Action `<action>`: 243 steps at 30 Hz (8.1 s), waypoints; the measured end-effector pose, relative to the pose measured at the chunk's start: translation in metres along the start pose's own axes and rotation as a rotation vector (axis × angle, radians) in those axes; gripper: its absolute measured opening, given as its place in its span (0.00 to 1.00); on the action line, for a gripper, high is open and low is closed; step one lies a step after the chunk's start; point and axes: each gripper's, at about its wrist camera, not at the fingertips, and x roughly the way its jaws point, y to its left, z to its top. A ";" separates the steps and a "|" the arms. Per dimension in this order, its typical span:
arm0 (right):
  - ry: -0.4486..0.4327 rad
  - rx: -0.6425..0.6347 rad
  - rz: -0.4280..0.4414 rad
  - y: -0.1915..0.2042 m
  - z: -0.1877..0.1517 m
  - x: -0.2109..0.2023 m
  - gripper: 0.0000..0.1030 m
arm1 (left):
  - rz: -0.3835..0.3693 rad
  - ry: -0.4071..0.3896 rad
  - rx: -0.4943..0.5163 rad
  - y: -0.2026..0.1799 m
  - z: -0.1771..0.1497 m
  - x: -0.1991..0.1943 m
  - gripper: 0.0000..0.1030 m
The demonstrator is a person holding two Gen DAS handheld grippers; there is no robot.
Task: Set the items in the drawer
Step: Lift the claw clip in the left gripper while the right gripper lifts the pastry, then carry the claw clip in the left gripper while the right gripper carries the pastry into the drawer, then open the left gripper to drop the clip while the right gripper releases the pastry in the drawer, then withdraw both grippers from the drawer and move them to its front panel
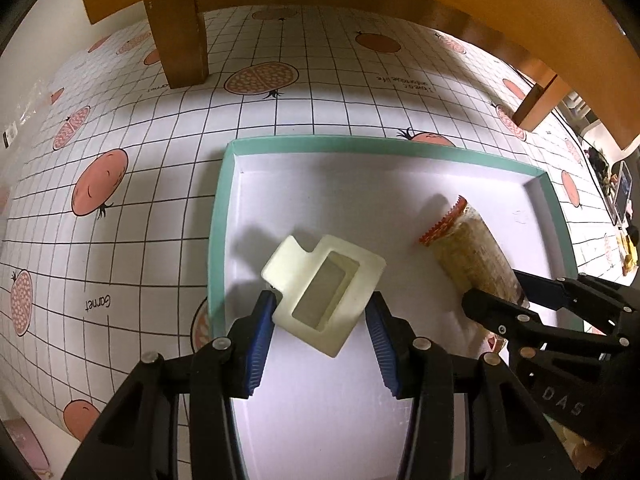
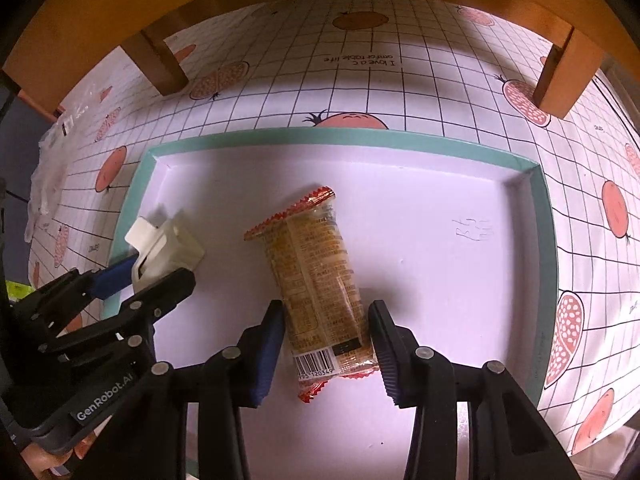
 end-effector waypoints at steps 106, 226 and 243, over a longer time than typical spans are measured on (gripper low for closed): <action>-0.709 0.076 -0.057 0.001 0.018 -0.322 0.40 | -0.232 -0.725 0.084 -0.032 0.093 -0.322 0.36; -0.571 0.093 -0.136 -0.013 0.057 -0.245 1.00 | -0.049 -0.610 -0.103 -0.004 0.092 -0.231 1.00; -0.488 0.089 -0.141 -0.019 0.068 -0.200 1.00 | -0.053 -0.523 -0.100 -0.006 0.106 -0.190 1.00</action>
